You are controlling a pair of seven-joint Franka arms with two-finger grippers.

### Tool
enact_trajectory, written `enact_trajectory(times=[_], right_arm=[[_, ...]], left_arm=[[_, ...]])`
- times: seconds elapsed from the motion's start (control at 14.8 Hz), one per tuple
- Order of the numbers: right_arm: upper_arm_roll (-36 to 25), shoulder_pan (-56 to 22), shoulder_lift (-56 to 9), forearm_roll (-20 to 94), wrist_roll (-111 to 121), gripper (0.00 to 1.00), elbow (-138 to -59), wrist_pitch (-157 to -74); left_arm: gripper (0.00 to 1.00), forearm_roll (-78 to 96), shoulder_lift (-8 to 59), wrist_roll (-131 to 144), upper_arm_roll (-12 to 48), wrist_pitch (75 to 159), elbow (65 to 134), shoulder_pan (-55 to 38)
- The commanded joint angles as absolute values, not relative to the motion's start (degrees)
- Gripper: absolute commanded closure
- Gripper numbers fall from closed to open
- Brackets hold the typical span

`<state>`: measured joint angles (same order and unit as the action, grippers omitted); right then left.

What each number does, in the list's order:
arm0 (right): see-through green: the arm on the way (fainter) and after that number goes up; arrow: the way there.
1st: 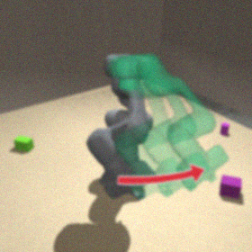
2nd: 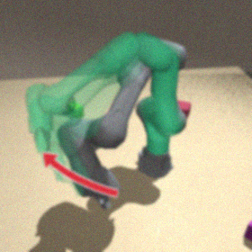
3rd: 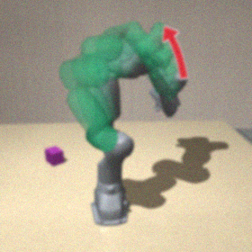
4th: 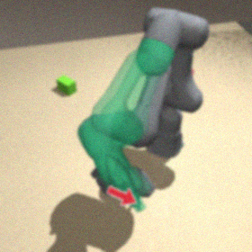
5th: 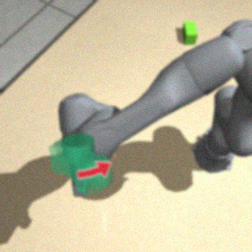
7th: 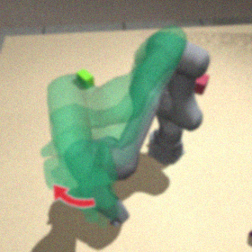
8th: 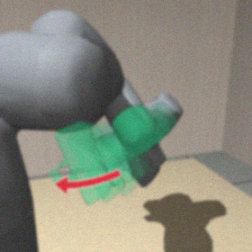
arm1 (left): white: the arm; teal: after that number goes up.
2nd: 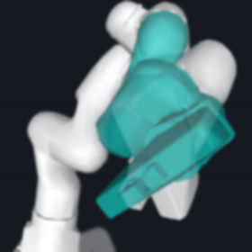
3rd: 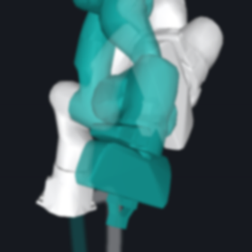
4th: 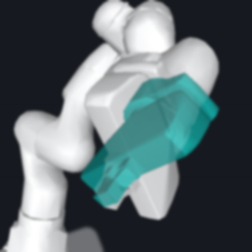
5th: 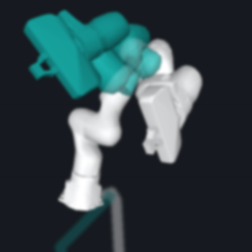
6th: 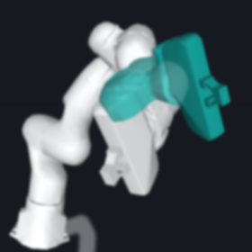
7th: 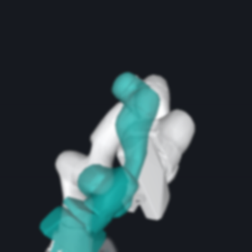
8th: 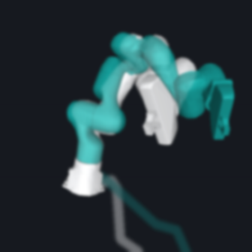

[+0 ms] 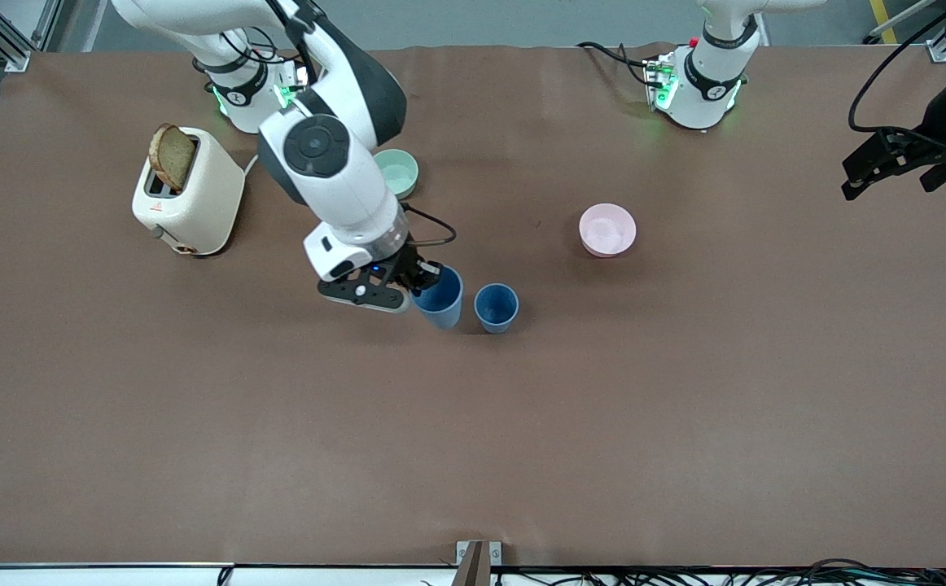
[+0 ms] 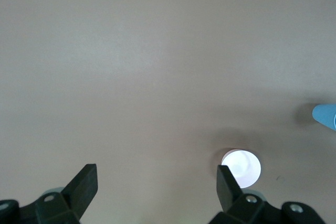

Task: Stack blue cups with both arms
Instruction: 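Carry the held blue cup with the right gripper over the standing cup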

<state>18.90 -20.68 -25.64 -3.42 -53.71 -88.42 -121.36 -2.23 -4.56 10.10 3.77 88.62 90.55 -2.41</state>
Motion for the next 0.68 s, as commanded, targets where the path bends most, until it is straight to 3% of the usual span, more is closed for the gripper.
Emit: enact_trajectory(times=[0.0, 0.61], right_arm=[[19.3, -20.8, -27.6, -4.4, -55.5, 0.99, -87.9, -122.5], [21.6, -24.1, -31.6, -4.5, -63.8, 0.99, -86.7, -126.5]], left_arm=[[0.0, -1.7, -3.5, 9.7, 3.5, 88.4, 89.8, -2.8], [0.0, -1.8, -0.5, 9.6, 4.0, 89.9, 87.4, -3.1]])
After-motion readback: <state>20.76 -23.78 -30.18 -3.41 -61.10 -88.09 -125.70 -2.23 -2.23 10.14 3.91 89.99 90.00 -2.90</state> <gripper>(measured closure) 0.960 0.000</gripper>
